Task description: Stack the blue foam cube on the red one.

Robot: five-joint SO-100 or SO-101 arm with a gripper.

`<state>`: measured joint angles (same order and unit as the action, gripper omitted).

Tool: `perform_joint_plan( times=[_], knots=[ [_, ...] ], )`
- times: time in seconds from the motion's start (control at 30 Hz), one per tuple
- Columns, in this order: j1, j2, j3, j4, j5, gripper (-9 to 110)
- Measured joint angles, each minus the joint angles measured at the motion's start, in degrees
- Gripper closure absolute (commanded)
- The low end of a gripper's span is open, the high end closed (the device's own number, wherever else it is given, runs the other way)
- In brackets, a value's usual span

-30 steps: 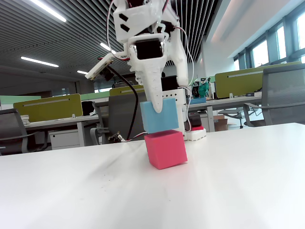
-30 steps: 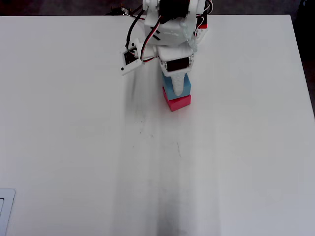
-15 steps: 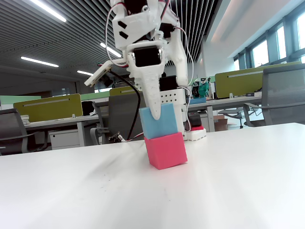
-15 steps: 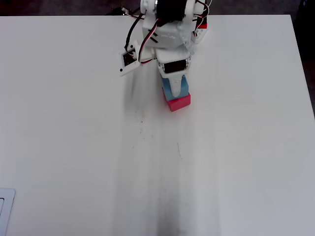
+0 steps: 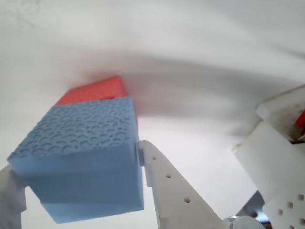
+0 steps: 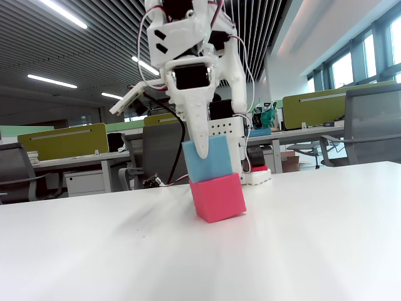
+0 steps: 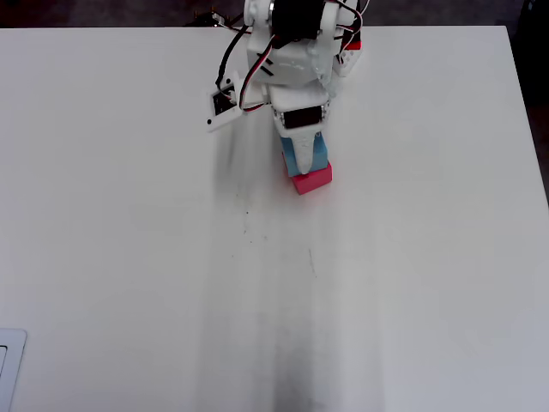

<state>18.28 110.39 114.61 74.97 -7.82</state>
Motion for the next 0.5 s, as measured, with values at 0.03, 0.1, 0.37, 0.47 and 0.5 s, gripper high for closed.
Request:
perform_joint_plan(
  times=[0.03,0.1,0.37,0.47,0.5],
  knots=[
    [0.0,0.5,-0.2,0.4,0.0,68],
    [0.0,1.4,-0.4,0.6,0.0,68],
    [-0.4,4.7,-0.6,4.0,0.0,66],
    [-0.4,6.6,-1.1,5.9,0.0,66],
    [-0.4,7.4,-1.3,6.2,0.0,66]
  ],
)
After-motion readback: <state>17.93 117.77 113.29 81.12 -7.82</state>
